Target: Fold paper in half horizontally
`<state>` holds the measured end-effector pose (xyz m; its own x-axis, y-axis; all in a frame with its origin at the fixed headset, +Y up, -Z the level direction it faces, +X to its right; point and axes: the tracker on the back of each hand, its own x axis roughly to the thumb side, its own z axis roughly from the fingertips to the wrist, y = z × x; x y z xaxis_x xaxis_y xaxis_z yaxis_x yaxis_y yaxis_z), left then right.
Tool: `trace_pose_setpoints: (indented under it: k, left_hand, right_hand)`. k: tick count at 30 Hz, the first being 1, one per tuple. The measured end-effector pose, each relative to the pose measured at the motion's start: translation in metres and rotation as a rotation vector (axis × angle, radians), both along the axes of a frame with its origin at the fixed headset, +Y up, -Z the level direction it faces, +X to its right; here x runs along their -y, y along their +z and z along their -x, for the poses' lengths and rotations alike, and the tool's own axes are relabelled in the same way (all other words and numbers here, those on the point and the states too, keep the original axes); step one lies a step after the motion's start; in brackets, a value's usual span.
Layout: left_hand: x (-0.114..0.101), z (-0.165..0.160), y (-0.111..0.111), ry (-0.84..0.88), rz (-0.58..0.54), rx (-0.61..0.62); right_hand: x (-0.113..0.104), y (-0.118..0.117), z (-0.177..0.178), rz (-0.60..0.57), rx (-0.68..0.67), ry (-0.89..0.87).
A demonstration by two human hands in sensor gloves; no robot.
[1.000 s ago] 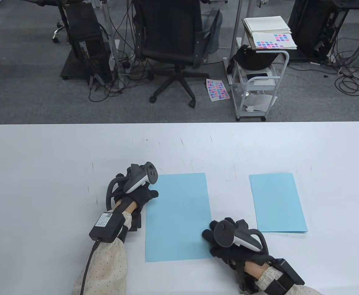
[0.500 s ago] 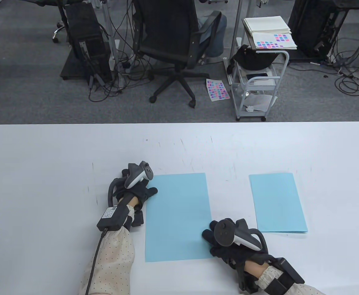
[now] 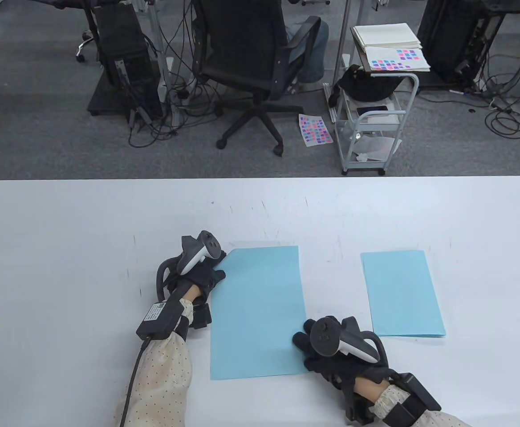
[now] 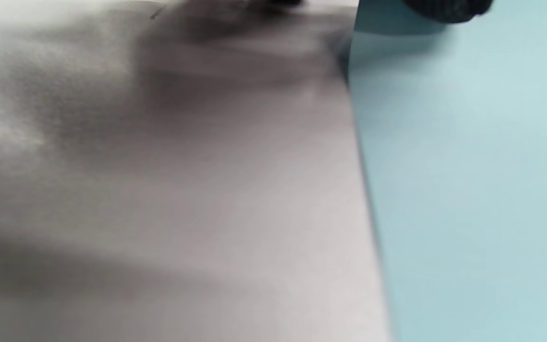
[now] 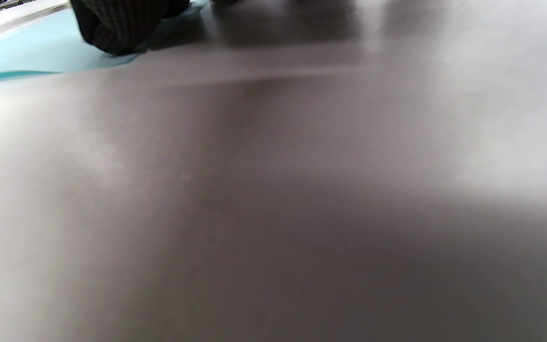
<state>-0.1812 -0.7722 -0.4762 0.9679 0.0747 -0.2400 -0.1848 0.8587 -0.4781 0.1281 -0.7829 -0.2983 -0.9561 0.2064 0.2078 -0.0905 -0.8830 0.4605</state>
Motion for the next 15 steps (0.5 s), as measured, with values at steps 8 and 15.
trace_pose_setpoints:
  k: [8,15]
  left_hand:
    - [-0.019,-0.006,0.005,0.118,-0.064,-0.031]
    - [-0.032,-0.008,0.02,0.181,-0.238,-0.006]
  right_hand:
    - [0.0,0.0,0.0,0.004,-0.004,0.0]
    - [0.001,0.0,0.0,0.006,-0.003,-0.001]
